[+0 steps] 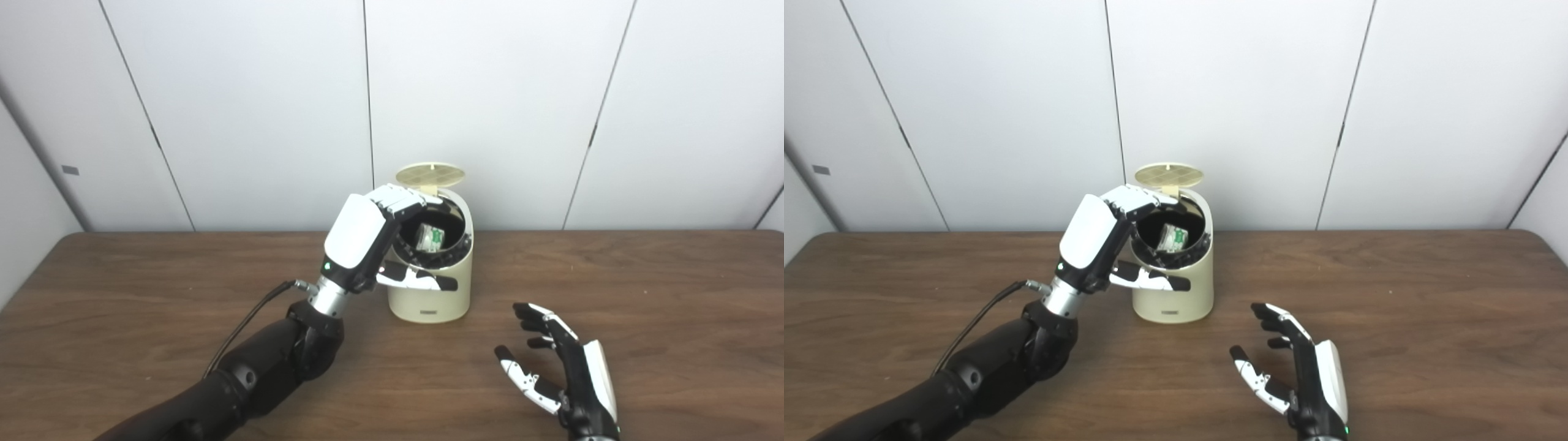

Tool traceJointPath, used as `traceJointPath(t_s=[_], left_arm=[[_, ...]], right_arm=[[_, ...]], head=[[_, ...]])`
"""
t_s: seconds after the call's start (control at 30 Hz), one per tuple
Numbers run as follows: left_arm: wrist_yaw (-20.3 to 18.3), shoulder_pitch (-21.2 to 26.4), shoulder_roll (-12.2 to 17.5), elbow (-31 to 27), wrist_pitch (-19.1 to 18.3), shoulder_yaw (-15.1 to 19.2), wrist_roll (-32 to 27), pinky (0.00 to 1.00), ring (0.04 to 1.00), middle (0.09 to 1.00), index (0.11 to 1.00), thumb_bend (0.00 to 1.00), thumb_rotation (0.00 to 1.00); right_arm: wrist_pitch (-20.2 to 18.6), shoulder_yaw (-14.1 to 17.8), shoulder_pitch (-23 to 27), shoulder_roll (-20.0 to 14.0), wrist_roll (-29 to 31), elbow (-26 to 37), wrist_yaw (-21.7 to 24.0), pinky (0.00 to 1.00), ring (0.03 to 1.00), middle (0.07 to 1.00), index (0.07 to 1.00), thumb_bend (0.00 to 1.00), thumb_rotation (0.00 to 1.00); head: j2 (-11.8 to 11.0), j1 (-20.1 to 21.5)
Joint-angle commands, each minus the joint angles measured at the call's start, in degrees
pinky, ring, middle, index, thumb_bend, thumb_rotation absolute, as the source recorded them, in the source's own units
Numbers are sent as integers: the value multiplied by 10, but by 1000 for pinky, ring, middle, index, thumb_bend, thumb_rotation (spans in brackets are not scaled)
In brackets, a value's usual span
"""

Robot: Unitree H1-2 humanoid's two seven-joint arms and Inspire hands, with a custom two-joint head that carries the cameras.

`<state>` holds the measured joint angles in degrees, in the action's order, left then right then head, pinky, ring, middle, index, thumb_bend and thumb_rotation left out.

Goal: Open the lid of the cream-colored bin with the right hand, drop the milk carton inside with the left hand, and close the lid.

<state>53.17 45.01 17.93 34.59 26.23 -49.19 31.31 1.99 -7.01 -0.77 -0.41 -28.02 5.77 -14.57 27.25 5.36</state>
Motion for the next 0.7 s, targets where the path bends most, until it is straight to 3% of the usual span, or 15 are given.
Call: traceJointPath(t_s=[0.0, 0.27, 0.3, 0.43, 0.47, 0.6, 0.67], left_arm=[[28, 21, 10, -21, 7, 14, 11, 666, 654, 702, 717, 1000, 593], [53, 0, 30, -96, 7, 30, 10, 644, 643, 686, 699, 985, 597], [58, -5, 31, -111, 7, 33, 6, 626, 634, 676, 685, 949, 608], [61, -30, 47, -196, 7, 43, -32, 469, 561, 608, 606, 510, 680], [59, -35, 50, -209, 7, 46, -40, 452, 548, 593, 593, 463, 686], [48, -69, 50, -272, 7, 90, -45, 448, 523, 551, 563, 432, 662], [22, -90, 45, -302, 7, 126, -59, 467, 516, 546, 578, 444, 609]], right_arm=[[16, -5, -6, 5, -2, -17, -5, 640, 742, 757, 743, 238, 228], [15, -4, -4, 3, -1, -16, -2, 631, 737, 756, 745, 238, 258], [16, -4, -4, 3, 1, -17, -2, 630, 737, 756, 745, 240, 254], [17, -3, -3, 1, 3, -17, -1, 634, 737, 756, 745, 238, 251], [20, -2, -2, 0, 4, -18, -2, 631, 735, 755, 742, 239, 252], [18, 0, 2, -5, 5, -22, 0, 626, 734, 755, 739, 245, 244], [17, 3, 5, -10, 11, -24, 5, 639, 742, 762, 750, 258, 290]], head=[[1, 0], [3, -3], [4, -3], [4, -5], [4, -5], [3, -7], [1, -7]])
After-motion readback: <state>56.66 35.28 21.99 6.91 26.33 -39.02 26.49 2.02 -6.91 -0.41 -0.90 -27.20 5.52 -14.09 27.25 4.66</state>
